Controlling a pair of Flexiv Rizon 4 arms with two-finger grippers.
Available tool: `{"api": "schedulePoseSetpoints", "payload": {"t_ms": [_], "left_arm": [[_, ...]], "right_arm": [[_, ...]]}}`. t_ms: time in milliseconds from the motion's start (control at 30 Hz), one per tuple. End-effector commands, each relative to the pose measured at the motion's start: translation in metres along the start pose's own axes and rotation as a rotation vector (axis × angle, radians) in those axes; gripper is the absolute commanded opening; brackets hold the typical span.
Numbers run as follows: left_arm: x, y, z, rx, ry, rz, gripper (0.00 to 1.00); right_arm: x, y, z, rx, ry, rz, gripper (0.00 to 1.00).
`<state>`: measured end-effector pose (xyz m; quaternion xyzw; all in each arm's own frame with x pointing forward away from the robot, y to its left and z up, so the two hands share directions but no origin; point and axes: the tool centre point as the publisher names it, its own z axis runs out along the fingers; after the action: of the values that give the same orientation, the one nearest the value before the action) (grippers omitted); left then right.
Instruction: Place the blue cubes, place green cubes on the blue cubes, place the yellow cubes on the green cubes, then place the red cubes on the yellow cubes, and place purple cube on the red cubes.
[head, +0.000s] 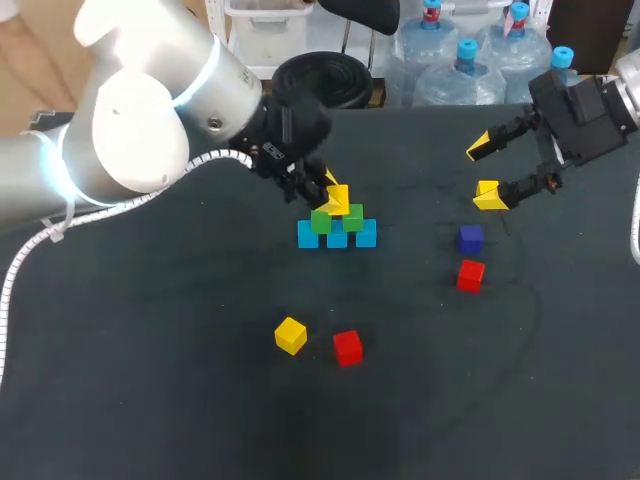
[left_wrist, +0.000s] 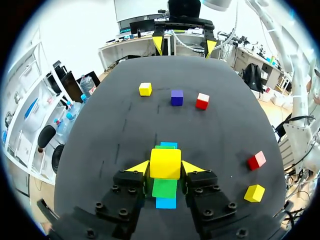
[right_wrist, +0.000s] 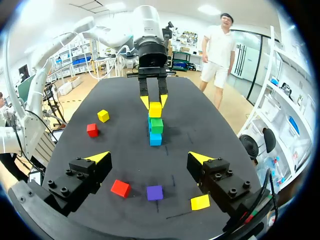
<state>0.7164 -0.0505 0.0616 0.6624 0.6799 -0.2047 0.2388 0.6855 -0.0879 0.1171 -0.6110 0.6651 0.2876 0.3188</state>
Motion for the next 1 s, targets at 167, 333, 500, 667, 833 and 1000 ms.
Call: {"api": "schedulePoseSetpoints", "payload": {"t_ms": [167,333,500,667,833,1000], "left_arm": [[0.0010,0.0048,0.0008,0.005,0.008,-0.002,0.00],[0.0023,0.0050,0.0019,0.009,0.010,-0.006,0.00],[0.0030,0.0051,0.0034,0.014,0.010,-0.009,0.00],[0.0035,0.0060,0.0049,0.017,0.012,-0.011,0.00],[0.0045,0.0068,0.0059,0.020,0.015,-0.014,0.00],[0.0061,0.0073,0.0070,0.023,0.017,-0.018,0.00]], "right_arm": [[0.0004,-0.0002,0.0005,0.000,-0.002,-0.001,1.00],[0.0004,-0.0002,0.0005,0.000,-0.002,-0.001,1.00],[0.0004,-0.0002,0.0005,0.000,-0.002,-0.001,1.00],[0.0004,-0.0002,0.0005,0.000,-0.002,-0.001,1.00],[0.0004,-0.0002,0.0005,0.000,-0.002,-0.001,1.00],[0.0004,-0.0002,0.0005,0.000,-0.002,-0.001,1.00]]}}
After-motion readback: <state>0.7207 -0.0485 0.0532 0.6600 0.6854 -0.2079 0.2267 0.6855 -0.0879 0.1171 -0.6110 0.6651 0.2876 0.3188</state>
